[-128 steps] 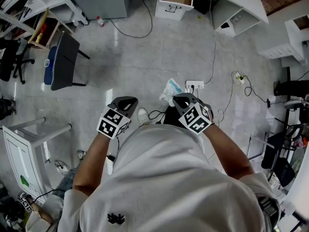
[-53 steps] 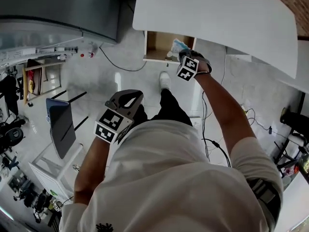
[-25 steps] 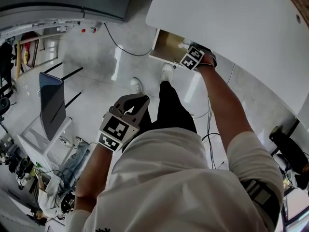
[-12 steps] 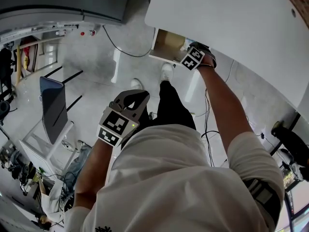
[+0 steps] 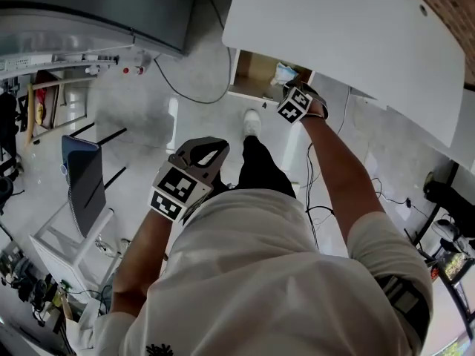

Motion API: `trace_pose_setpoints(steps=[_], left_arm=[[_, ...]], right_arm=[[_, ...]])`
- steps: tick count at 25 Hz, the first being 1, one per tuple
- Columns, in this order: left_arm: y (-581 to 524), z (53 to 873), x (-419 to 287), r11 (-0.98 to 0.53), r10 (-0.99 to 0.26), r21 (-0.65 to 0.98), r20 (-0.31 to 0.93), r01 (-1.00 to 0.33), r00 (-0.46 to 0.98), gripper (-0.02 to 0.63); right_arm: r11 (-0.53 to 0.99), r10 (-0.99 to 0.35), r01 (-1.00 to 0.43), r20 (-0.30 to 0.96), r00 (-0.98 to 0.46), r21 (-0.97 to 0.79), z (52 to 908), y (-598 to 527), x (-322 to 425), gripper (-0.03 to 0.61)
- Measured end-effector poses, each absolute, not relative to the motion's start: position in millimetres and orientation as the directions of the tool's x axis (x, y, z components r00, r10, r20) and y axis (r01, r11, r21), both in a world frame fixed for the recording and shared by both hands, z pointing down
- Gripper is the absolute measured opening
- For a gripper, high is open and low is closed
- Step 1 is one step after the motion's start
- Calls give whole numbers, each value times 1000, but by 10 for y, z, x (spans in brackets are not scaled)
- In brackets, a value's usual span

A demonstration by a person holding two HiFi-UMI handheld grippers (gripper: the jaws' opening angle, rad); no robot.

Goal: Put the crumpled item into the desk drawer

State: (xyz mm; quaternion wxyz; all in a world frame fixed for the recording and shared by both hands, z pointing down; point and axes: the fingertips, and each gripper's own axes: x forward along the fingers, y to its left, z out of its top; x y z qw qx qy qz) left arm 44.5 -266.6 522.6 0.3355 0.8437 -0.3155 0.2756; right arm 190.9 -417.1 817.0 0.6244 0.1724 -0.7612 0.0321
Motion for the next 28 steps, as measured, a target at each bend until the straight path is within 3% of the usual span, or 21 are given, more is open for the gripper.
trace_pose_setpoints(steps=[28], left_arm=[[-1099, 4356, -429, -740, -375, 298, 561, -603, 738, 29]], right_arm=[[835, -374, -501, 902, -216, 227, 6199, -1994, 1464, 34]])
